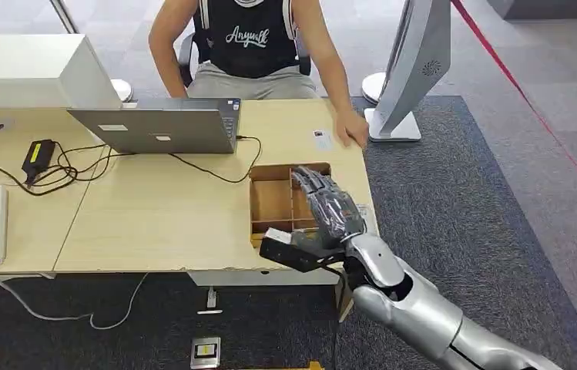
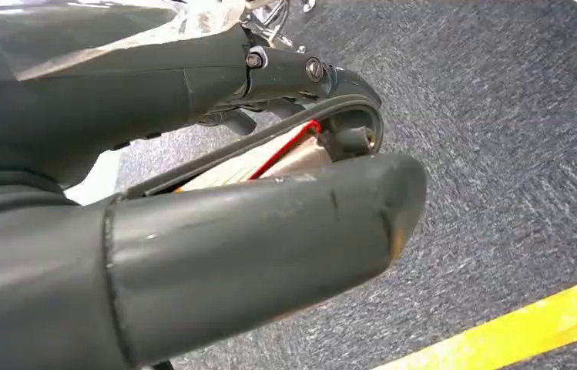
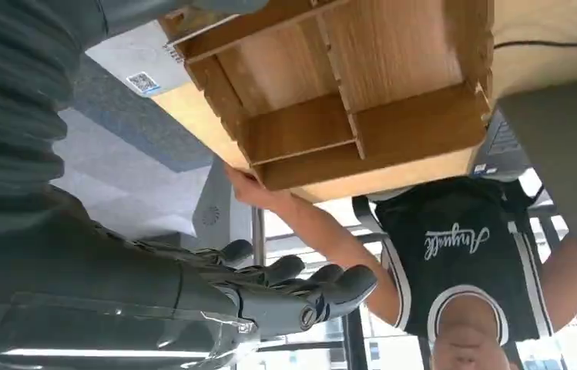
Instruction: Pass the card to the sensor for recognition and then transmit it.
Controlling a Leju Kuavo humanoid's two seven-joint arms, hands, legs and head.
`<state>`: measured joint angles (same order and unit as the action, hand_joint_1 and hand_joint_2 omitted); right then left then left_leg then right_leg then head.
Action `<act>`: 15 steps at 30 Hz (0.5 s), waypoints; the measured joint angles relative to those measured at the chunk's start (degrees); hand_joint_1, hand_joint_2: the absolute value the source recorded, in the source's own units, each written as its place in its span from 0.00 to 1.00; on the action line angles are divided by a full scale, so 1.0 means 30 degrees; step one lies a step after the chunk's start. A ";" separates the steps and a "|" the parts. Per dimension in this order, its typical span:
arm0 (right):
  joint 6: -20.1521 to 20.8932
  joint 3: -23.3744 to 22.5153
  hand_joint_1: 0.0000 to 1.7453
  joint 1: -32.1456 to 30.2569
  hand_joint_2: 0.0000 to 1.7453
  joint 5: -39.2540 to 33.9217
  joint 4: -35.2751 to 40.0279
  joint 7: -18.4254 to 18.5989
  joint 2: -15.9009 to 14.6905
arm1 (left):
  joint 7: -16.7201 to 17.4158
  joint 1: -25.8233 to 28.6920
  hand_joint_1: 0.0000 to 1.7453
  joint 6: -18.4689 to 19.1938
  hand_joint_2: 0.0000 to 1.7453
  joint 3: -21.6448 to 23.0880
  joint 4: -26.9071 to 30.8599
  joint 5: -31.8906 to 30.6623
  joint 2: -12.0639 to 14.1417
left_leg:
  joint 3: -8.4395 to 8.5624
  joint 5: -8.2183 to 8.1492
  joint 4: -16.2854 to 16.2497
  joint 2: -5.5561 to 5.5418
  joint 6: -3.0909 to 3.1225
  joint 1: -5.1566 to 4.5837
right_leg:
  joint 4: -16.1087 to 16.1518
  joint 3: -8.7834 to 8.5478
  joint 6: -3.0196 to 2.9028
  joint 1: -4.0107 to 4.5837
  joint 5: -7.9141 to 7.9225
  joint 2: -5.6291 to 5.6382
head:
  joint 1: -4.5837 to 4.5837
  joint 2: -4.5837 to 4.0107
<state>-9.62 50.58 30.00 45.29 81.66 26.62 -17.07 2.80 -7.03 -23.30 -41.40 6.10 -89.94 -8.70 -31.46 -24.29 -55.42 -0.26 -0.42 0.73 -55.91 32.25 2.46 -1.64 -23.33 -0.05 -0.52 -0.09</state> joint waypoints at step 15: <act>0.1143 0.0437 0.00 -0.0261 1.00 0.0721 -0.0292 0.1843 -0.0044 | -0.0029 -0.0007 0.00 0.0022 0.00 0.0000 0.0000 0.0000 0.0015 | 0.0002 0.0000 0.0000 0.0000 0.0000 0.0000 | 0.0000 0.0000 0.0000 0.0000 0.0000 0.0000 | 0.0007 0.0000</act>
<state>-6.19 51.89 29.22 47.45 80.78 32.15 -17.20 2.71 -7.05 -23.23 -41.40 6.10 -89.94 -8.66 -31.46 -24.28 -55.42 -0.26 -0.42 0.73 -55.91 32.25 2.46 -1.64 -23.33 -0.05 -0.50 -0.09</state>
